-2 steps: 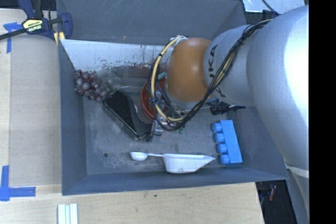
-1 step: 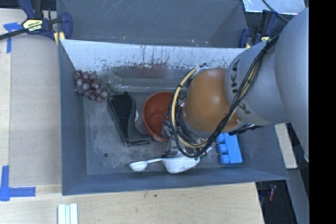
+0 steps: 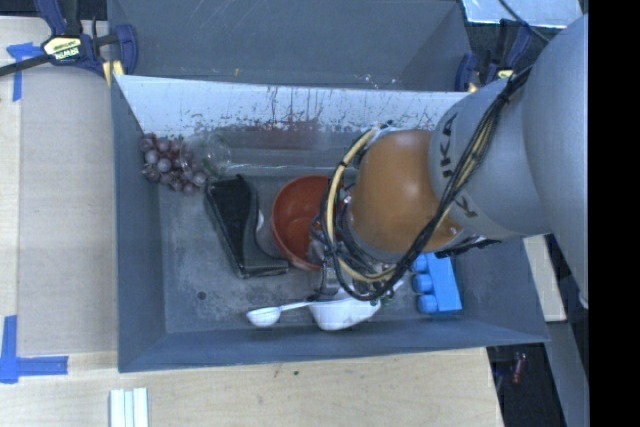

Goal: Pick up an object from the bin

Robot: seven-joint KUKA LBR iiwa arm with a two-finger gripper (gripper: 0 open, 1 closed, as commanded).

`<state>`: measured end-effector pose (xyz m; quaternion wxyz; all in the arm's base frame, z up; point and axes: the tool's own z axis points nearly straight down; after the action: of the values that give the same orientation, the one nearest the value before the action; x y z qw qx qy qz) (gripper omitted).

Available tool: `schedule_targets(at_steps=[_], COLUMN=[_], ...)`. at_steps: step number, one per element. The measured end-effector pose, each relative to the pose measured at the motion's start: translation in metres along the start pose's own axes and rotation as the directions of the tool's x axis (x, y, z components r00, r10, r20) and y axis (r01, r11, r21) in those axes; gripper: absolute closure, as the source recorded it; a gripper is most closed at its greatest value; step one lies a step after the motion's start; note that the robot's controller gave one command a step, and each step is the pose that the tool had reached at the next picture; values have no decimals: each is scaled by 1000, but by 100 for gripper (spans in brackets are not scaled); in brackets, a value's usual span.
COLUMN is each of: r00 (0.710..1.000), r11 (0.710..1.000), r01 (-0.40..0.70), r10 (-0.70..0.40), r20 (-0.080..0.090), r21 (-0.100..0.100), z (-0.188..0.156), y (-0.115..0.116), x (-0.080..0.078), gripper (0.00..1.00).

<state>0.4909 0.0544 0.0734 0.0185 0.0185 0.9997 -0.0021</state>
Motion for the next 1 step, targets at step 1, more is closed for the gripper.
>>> schedule_targets(at_steps=[1], r00=[1000], r11=[1000], r01=[-1], r10=[1], r20=[-8], r21=[1], z=[-23], y=[-1], x=[1], gripper=[100])
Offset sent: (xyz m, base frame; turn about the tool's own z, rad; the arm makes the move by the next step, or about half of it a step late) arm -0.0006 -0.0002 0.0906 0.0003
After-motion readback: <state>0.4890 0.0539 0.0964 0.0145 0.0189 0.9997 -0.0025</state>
